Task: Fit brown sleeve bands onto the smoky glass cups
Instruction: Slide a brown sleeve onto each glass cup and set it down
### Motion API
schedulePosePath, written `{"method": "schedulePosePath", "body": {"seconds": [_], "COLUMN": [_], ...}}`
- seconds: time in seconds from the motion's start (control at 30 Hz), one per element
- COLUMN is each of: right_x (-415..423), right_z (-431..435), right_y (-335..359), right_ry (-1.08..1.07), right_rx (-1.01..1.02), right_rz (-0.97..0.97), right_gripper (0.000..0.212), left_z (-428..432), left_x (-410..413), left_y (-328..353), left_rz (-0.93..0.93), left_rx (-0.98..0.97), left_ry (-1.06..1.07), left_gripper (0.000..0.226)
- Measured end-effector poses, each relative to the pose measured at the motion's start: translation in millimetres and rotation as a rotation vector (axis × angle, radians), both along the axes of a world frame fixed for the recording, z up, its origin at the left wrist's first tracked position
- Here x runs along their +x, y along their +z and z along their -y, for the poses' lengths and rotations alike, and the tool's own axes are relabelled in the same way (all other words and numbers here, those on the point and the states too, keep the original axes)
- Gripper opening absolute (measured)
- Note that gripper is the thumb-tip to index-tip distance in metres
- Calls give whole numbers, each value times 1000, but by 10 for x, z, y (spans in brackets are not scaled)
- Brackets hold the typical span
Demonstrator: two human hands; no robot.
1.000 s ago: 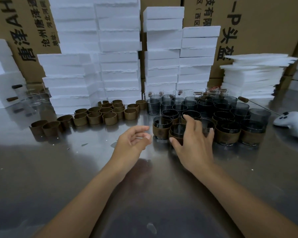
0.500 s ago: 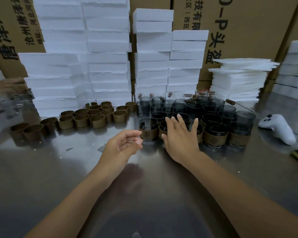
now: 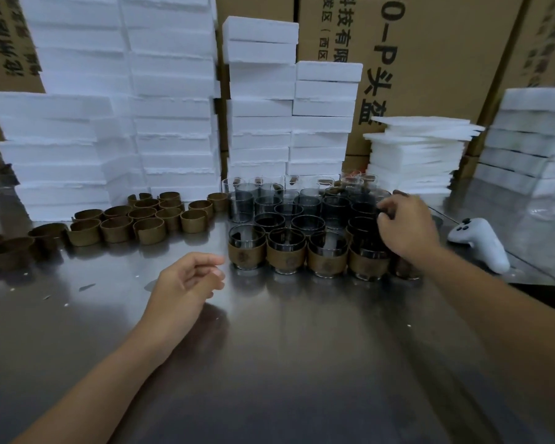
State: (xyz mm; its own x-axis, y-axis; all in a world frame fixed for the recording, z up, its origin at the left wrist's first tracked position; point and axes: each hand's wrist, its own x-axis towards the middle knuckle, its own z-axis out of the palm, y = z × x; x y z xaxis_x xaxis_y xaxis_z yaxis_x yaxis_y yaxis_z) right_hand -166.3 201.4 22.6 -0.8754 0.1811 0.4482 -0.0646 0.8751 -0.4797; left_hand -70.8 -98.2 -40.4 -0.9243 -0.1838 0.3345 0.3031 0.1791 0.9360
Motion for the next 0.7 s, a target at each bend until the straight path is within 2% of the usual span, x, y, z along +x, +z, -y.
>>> {"method": "schedulePosePath", "body": {"seconds": [0.1, 0.33, 0.43, 0.6, 0.7], "right_x": [-77, -256, -325, -318, -306], "right_z": [-250, -340, -335, -335, -347], "right_y": [-54, -47, -23, -10, -67], "right_ry": [-111, -179, -191, -231, -159], "right_rx": [11, -83, -97, -135, -299], "right_rz": [115, 325, 369, 361, 268], "right_gripper": [29, 25, 32, 46, 37], "left_z": [-7, -8, -10, -6, 1], "left_x": [-26, -34, -22, -15, -11], "left_y": [-6, -8, 1, 6, 3], "left_rz": [3, -9, -13, -4, -4], "left_rx": [-12, -36, -32, -35, -32], "left_ry": [5, 13, 15, 26, 33], "left_gripper": [20, 21, 22, 22, 22]}}
